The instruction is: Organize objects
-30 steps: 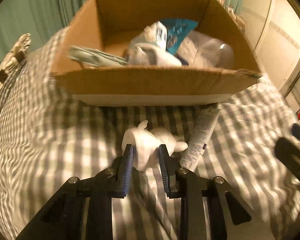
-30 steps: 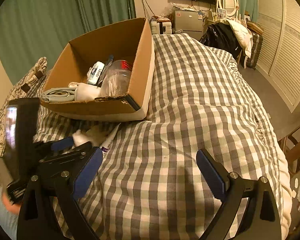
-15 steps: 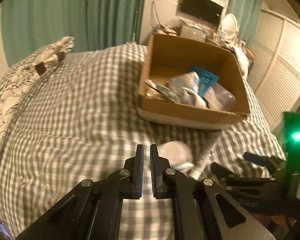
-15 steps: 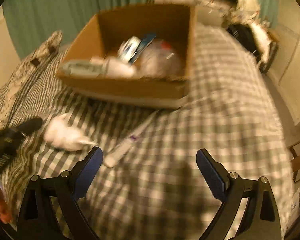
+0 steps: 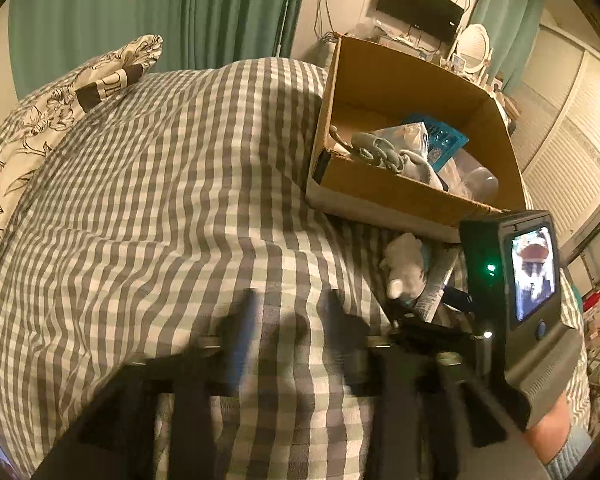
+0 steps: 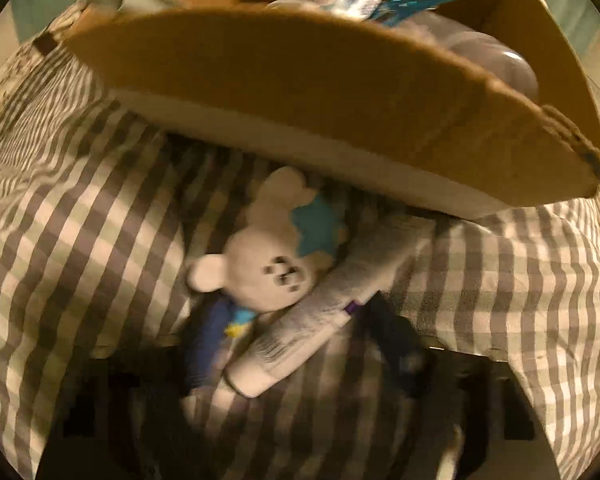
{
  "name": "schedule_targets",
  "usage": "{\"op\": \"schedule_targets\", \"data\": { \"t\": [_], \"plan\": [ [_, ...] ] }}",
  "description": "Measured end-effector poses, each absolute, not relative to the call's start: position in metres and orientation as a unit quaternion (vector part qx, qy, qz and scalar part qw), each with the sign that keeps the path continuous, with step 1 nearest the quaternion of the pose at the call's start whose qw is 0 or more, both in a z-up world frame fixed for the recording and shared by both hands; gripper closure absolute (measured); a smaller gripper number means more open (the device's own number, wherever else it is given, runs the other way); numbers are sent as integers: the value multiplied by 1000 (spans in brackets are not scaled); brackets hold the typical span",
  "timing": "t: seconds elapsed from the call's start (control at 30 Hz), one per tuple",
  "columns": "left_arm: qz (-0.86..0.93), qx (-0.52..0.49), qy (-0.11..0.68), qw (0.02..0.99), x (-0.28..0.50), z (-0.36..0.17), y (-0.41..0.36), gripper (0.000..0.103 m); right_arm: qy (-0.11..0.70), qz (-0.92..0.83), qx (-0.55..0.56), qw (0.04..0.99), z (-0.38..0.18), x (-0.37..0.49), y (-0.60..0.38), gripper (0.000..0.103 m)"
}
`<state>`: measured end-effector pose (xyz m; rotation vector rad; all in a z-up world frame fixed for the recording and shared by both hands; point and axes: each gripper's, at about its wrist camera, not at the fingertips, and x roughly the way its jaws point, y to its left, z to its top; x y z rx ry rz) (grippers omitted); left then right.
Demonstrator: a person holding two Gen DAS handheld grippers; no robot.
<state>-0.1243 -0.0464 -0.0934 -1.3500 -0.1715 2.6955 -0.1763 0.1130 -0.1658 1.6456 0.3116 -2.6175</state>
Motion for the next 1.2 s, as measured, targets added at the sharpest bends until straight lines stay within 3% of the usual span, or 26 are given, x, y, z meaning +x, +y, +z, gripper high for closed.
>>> {"op": "schedule_targets", "data": {
  "t": [0.03, 0.07, 0.2, 0.6, 1.2],
  "plan": [
    [894, -441, -52, 61, -122, -91, -45, 47, 107, -843, 526, 16, -165, -175, 112, 51],
    [895, -439, -51, 63, -121, -90, -44, 47, 110, -845, 524, 16, -164, -173, 112, 64],
    [891, -446, -39, 71, -120, -90, -33, 45, 99, -851, 515, 29, -150, -157, 122, 85],
    [866, -489, -31, 100, -146, -115, 38, 45, 65, -886, 454, 64, -72, -86, 168, 86],
    [863, -502, -8, 53, -194, -160, 95, 45, -10, -893, 446, 59, -80, -93, 240, 86]
  ]
}}
